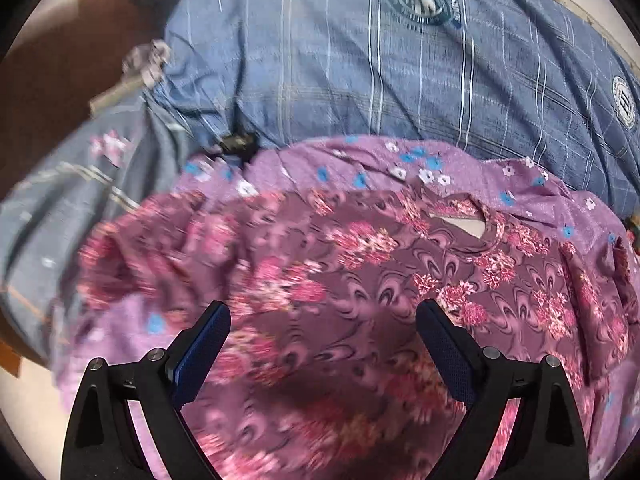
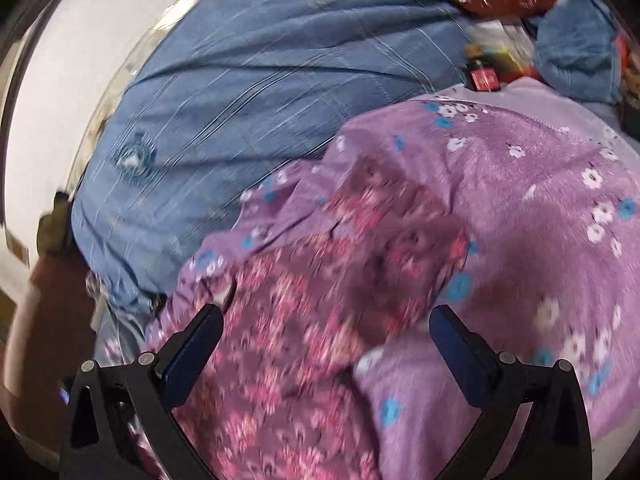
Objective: Fold small clothes
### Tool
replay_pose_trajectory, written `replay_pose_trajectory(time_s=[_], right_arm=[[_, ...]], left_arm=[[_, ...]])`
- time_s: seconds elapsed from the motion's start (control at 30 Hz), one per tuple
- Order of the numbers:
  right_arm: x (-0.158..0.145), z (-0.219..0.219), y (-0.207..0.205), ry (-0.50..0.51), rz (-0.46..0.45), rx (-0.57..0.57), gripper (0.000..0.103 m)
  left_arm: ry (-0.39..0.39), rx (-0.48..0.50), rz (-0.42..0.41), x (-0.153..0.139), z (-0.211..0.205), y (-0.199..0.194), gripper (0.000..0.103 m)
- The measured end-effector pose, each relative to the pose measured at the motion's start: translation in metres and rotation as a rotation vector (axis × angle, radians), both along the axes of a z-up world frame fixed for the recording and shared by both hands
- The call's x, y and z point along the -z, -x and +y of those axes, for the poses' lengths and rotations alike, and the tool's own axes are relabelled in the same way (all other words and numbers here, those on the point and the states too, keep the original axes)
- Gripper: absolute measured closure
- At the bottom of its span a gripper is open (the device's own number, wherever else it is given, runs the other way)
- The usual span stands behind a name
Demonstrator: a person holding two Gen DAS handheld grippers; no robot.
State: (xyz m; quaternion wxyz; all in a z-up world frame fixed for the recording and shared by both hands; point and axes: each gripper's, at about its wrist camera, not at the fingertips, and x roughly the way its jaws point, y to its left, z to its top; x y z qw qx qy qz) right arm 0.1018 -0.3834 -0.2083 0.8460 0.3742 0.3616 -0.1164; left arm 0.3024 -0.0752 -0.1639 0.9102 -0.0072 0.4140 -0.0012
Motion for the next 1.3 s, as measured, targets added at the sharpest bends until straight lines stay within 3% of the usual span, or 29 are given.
replay_pose_trajectory(time_s=[0.03, 0.07, 0.1, 0.17, 0.23, 0.33, 0.47, 0.6, 0.63, 0.67, 0.73, 0.83, 0.93, 1.1, 1.2, 1.3], right_arm=[[0.002, -0.004, -0.006, 0.016, 0.015, 0.005, 0.001], [0.006, -0.012, -0.014, 0.026, 0.038, 0.015, 0.007], [0.014, -0.022, -0.024, 0.016, 0.064, 0.029, 0.011], [0.027, -0.038, -0.035, -0.013, 0.096, 0.058, 0.022], [0.037, -0.049, -0.042, -0.043, 0.097, 0.112, 0.022], [0.034, -0.042, -0.053, -0.008, 0.078, 0.076, 0.021], [0.024, -0.005, -0.078, 0.21, 0.115, -0.009, 0.017], [0.04, 0.013, -0.112, 0.346, 0.238, -0.019, 0.017], [0.046, 0.013, -0.117, 0.371, 0.275, -0.004, 0.023], [0.053, 0.009, -0.122, 0.381, 0.306, 0.015, 0.052], [0.064, -0.008, -0.123, 0.326, 0.348, 0.068, 0.097], [0.042, -0.022, -0.096, 0.247, 0.215, 0.151, 0.097], [0.001, -0.018, -0.073, 0.223, 0.061, 0.119, 0.097], [-0.073, 0.015, -0.063, 0.076, -0.16, -0.018, 0.097], [-0.1, 0.053, -0.07, 0.033, -0.249, -0.115, 0.097], [-0.108, 0.106, -0.085, 0.012, -0.289, -0.229, 0.097]], left_arm=[[0.026, 0.014, 0.0, 0.013, 0.002, -0.005, 0.012], [0.025, 0.014, 0.009, 0.024, 0.005, -0.007, 0.02], [0.022, 0.011, 0.056, 0.033, 0.006, -0.015, 0.035], [0.079, 0.035, 0.14, 0.043, 0.013, -0.031, 0.046], [0.091, 0.03, 0.11, 0.039, 0.019, -0.041, 0.044], [0.022, -0.029, 0.066, 0.038, 0.034, -0.059, 0.044], [0.019, -0.097, 0.076, 0.046, 0.046, -0.077, 0.042], [-0.012, -0.102, 0.084, 0.057, 0.042, -0.083, 0.041], [-0.019, -0.099, 0.087, 0.055, 0.04, -0.082, 0.041], [-0.027, -0.095, 0.088, 0.054, 0.04, -0.079, 0.041], [-0.034, -0.092, 0.086, 0.051, 0.041, -0.076, 0.041], [-0.033, -0.101, 0.066, 0.045, 0.046, -0.073, 0.041], [-0.026, -0.113, 0.028, 0.036, 0.054, -0.067, 0.041], [-0.067, -0.152, -0.028, 0.024, 0.064, -0.054, 0.041], [-0.091, -0.197, -0.058, 0.017, 0.076, -0.047, 0.041], [-0.089, -0.245, -0.069, 0.012, 0.096, -0.043, 0.041]])
